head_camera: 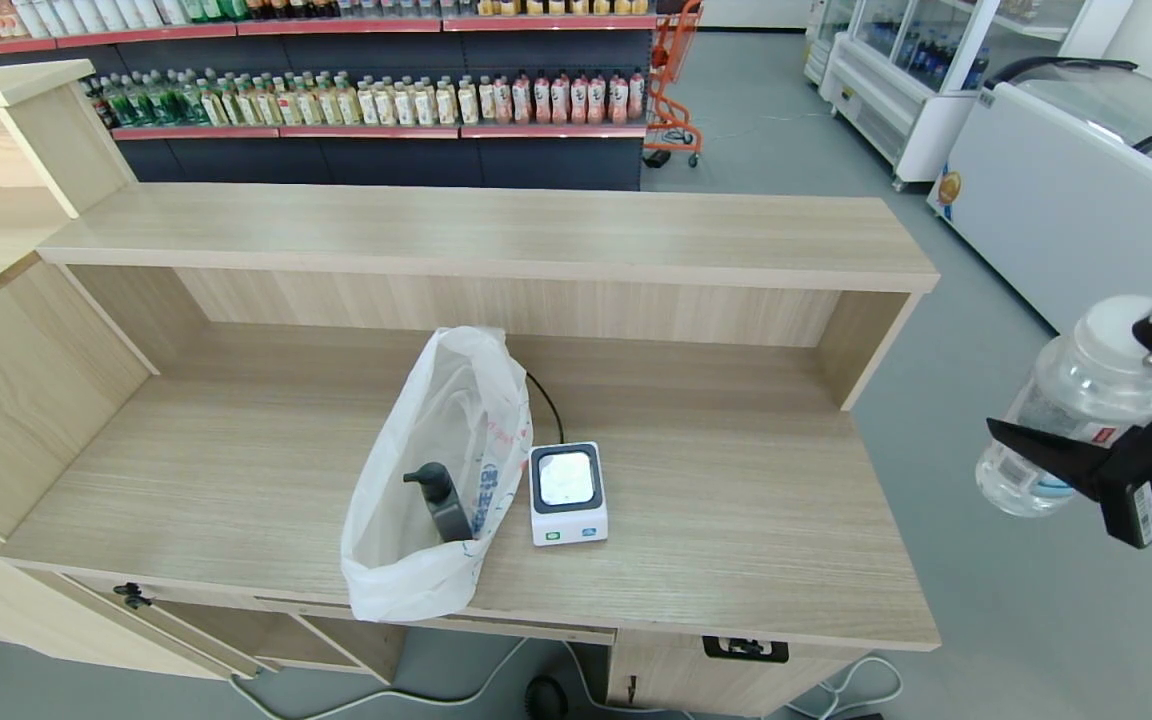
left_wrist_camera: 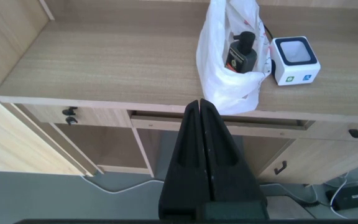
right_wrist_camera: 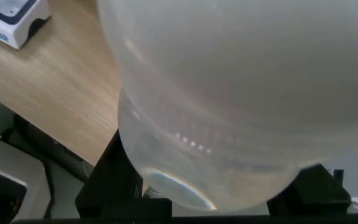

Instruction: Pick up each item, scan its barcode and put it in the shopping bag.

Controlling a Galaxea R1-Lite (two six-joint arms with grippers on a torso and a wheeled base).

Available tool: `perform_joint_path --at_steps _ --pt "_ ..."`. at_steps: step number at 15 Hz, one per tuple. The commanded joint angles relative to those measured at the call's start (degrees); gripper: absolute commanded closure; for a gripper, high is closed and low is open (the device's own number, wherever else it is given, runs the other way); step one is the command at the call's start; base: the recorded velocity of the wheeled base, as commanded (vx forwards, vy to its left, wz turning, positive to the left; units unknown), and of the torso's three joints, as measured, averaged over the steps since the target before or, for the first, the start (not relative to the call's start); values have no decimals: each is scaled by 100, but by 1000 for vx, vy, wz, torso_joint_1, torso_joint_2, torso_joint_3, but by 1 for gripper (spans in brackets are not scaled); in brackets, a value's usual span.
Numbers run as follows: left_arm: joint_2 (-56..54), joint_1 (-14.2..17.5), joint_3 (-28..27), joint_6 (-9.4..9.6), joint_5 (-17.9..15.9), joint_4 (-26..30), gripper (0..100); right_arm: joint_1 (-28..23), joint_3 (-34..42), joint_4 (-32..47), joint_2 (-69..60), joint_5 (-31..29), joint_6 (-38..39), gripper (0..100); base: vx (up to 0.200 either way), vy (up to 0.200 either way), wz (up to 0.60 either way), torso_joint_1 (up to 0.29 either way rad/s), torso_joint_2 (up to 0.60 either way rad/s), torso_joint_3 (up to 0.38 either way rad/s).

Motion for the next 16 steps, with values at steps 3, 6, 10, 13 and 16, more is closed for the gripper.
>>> perform_joint_path --at_steps 3,6,10,13,16 --pt "-2 0 1 0 1 4 100 -214 82 -517 378 84 -734 100 0 0 0 0 0 0" --pt "6 0 1 0 1 4 100 -214 258 -570 361 76 -814 100 0 0 0 0 0 0" --pt "6 0 1 0 1 -4 100 -223 381 -570 282 58 -831 100 0 0 0 0 0 0" --pt "-2 0 1 0 1 4 100 -205 381 -579 264 84 -989 100 0 0 0 0 0 0" --pt "-2 0 1 9 1 4 100 -205 389 -579 255 84 -1033 100 0 0 0 0 0 0"
